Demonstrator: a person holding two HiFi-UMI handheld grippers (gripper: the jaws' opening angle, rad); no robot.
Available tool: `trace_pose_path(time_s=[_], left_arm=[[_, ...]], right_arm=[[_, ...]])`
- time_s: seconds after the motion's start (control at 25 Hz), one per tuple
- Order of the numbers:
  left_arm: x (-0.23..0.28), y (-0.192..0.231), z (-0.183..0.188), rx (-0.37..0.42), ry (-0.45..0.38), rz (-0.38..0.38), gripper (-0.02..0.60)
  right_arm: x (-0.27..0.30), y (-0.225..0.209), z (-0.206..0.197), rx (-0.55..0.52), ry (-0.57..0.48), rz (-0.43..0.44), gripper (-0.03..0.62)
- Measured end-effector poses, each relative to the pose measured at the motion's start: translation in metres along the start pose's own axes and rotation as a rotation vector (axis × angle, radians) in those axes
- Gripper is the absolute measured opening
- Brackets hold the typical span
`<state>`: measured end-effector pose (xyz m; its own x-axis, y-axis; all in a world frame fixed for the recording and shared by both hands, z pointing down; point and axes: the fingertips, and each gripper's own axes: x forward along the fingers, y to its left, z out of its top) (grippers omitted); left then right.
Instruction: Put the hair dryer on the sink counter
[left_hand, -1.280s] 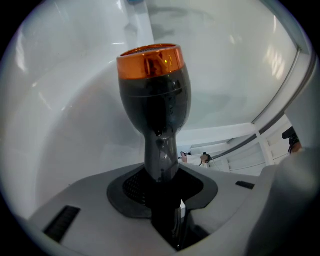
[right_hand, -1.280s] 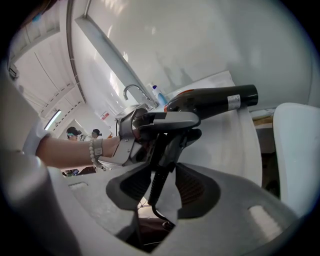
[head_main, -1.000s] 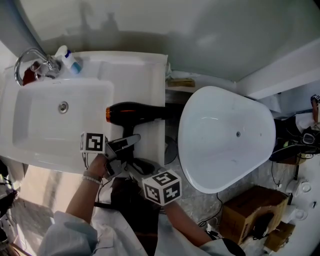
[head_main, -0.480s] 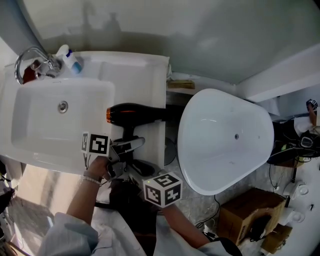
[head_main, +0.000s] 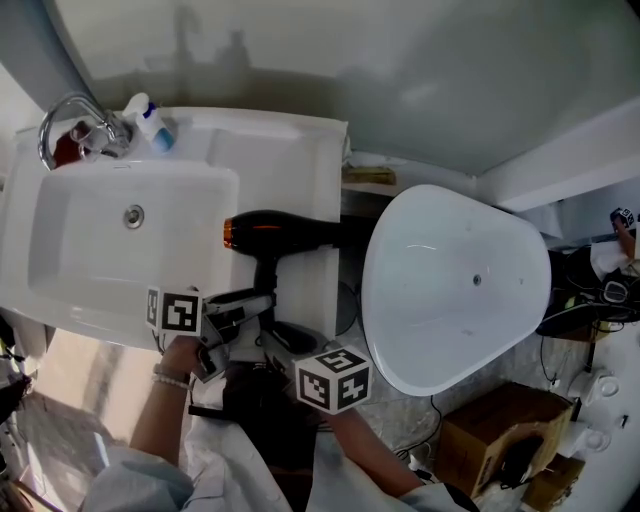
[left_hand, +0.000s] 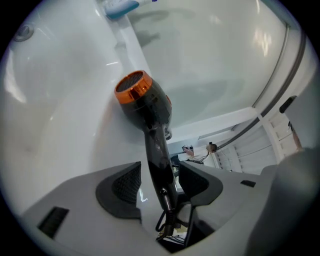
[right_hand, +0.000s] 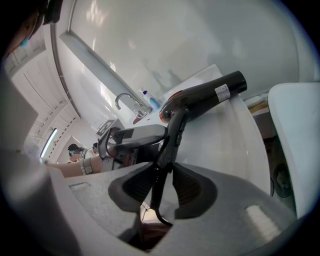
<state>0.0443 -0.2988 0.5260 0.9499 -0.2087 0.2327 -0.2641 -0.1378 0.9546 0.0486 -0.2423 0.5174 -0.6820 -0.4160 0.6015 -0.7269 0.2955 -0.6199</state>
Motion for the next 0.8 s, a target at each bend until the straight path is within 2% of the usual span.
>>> trace_pose_path(time_s=[0.36, 0.56, 0.68, 0.8], left_arm=[[-0.035, -0.002, 0.007, 0.015, -0.118, 0.012, 0.213], [-0.043, -0.008, 0.017, 0.063, -0.162, 0.027, 0.096], [-0.05, -0.012, 0.022, 0.079, -0.188, 0.039, 0.005], [-0.056, -0.018, 0.023, 0.086, -0.204, 0.031, 0.005]], right_arm=[[0.013, -0.003, -0.003, -0.04, 0.096, -0.007, 0.118], [0.018, -0.005, -0.006, -0.064, 0.176, 0.003, 0.121], [0.022, -0.005, -0.008, -0.072, 0.212, -0.001, 0.124], [0.025, -0.006, -0.01, -0.063, 0.219, -0.009, 0.126]])
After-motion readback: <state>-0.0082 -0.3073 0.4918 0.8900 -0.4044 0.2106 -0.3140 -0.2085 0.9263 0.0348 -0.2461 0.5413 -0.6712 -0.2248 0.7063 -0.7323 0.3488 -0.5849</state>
